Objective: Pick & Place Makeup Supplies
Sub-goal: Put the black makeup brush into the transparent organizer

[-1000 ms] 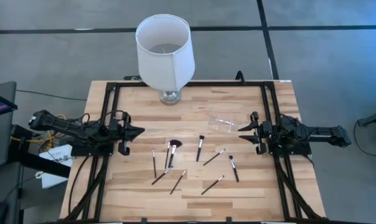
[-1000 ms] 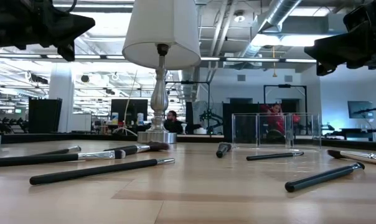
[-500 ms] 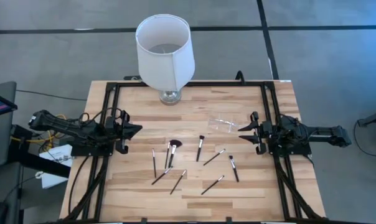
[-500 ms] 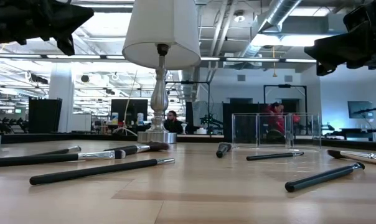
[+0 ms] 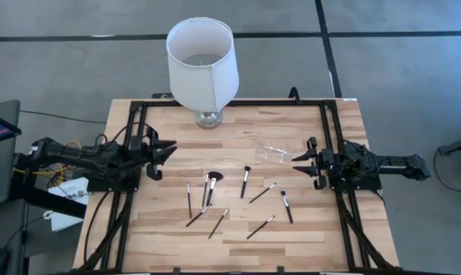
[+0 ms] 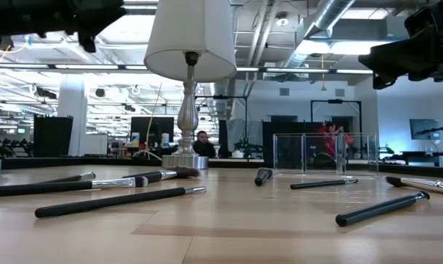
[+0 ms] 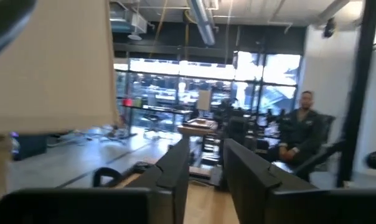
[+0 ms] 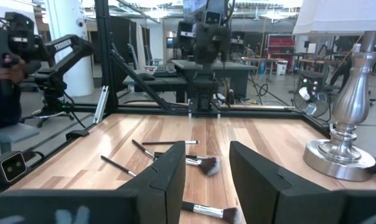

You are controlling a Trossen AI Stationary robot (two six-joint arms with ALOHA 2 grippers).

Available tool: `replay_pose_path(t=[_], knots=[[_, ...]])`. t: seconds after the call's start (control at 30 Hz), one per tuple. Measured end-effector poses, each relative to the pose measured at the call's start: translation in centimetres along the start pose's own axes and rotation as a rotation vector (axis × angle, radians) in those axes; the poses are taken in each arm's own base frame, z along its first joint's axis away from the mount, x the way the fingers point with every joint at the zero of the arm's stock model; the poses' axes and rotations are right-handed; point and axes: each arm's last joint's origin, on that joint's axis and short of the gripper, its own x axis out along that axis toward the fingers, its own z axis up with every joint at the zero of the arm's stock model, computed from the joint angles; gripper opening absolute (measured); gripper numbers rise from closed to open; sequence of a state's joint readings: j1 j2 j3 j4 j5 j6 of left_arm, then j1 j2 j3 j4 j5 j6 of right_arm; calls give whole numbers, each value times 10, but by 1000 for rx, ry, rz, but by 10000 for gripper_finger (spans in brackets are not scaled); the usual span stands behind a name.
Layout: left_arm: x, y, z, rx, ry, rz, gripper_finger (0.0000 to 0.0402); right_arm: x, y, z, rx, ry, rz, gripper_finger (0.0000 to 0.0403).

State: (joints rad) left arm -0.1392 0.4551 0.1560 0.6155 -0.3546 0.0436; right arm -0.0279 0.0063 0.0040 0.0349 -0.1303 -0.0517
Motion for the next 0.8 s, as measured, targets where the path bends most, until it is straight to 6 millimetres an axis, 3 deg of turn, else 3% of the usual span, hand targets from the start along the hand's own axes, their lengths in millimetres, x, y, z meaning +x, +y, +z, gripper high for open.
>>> replay_pose_path(t=[0.27, 0.8], knots=[[14, 3, 5, 60, 27, 50, 129, 0, 0, 0, 0, -1, 0, 117], [19, 3, -4, 79, 87, 77, 127, 0, 0, 0, 0, 0, 0, 117]])
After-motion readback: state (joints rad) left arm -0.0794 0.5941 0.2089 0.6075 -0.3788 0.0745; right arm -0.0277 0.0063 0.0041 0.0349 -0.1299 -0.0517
